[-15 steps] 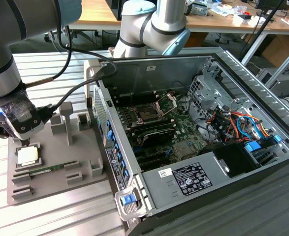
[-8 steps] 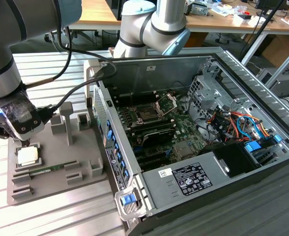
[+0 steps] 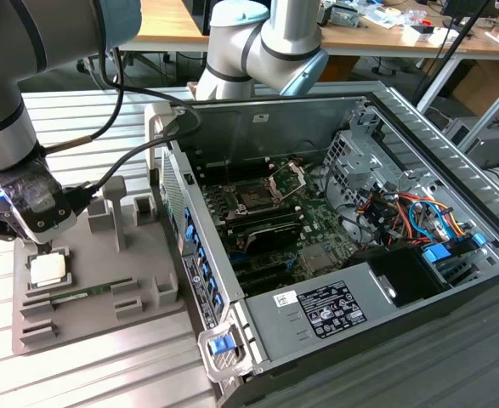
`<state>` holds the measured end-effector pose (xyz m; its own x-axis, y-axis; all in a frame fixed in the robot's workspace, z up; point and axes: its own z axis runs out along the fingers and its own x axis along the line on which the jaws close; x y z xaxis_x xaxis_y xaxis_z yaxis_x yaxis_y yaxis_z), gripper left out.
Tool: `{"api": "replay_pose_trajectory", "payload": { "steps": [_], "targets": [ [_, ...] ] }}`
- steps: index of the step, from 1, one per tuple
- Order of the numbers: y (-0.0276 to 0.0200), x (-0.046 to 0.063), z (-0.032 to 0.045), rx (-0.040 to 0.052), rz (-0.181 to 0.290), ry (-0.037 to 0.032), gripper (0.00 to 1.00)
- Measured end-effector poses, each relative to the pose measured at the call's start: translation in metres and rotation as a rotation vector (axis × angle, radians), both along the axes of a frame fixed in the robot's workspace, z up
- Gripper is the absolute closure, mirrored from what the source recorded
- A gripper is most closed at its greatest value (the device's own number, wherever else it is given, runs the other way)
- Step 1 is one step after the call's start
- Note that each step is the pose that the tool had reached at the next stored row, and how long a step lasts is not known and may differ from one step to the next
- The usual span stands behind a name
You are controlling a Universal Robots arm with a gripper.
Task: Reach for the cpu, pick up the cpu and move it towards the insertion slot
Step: 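Pick up the cpu and move it towards the insertion slot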
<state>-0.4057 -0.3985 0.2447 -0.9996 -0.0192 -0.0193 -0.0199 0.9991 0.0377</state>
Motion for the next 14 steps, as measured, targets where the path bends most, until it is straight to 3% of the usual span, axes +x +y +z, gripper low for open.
{"api": "replay_pose_trajectory", "payload": {
  "steps": [14],
  "targets": [
    [0.0000,0.0000,-0.0023,0.0000,0.000,-0.0003,0.89]
  ]
}}
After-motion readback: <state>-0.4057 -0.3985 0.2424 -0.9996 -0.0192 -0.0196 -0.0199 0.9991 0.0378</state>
